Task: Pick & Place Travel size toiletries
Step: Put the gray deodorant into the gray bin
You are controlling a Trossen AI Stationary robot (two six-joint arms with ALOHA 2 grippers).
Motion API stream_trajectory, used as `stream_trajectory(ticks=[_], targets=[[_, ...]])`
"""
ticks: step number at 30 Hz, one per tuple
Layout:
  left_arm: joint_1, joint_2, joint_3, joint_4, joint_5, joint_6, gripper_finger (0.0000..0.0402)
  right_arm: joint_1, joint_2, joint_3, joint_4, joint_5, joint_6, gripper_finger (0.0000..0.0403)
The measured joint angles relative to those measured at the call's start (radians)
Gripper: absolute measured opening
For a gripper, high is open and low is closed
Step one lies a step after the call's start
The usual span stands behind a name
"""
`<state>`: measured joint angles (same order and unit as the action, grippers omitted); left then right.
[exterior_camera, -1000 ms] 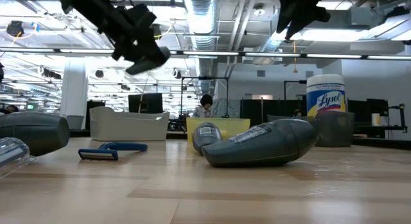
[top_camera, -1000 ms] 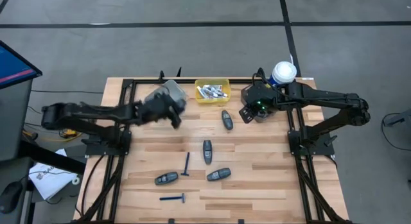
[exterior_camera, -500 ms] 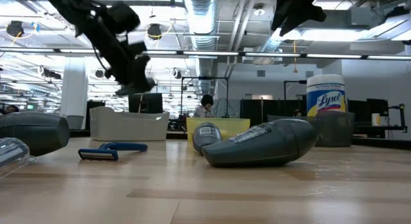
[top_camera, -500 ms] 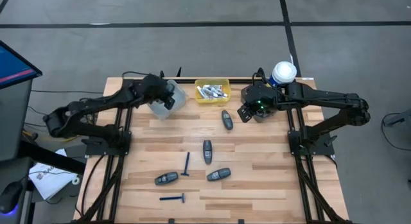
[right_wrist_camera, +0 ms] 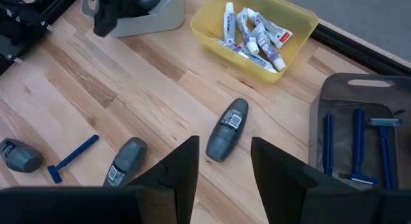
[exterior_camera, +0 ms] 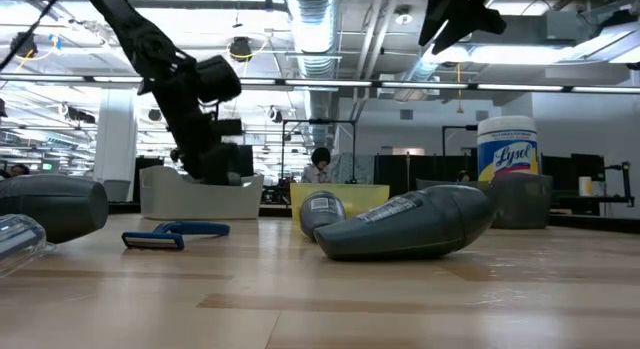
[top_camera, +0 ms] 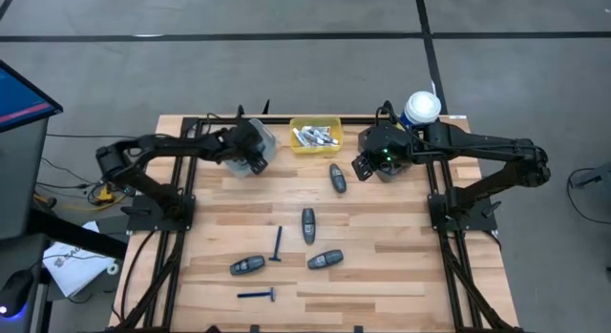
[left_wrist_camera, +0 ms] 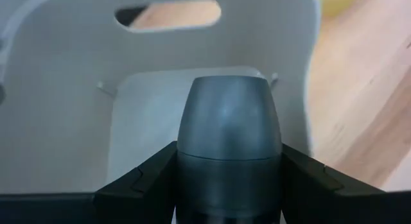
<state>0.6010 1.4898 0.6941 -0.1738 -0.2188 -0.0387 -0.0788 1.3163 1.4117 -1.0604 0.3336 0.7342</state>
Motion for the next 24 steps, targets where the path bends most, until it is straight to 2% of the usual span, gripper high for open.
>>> stream_trajectory(ticks=[6, 11, 19, 24], targets=[[0.001, 0.059, 0.000, 0.017, -0.002, 0.005, 0.0204, 0.000, 0.000, 0.000, 0.000, 0.000, 0.000, 0.0133], [0.001, 0.062, 0.000, 0.034, -0.013, 0.008, 0.0226, 0.000, 0.000, 0.000, -0.001, -0.001, 0.049, 0.0141], [0.001, -0.002, 0.000, 0.065, 0.029, 0.008, 0.0274, -0.003, 0.040, 0.002, -0.014, 0.000, 0.090, 0.0190], [-0.006, -0.129, 0.000, 0.056, 0.042, 0.007, 0.0283, -0.003, 0.136, 0.000, -0.024, -0.018, 0.105, 0.0213]])
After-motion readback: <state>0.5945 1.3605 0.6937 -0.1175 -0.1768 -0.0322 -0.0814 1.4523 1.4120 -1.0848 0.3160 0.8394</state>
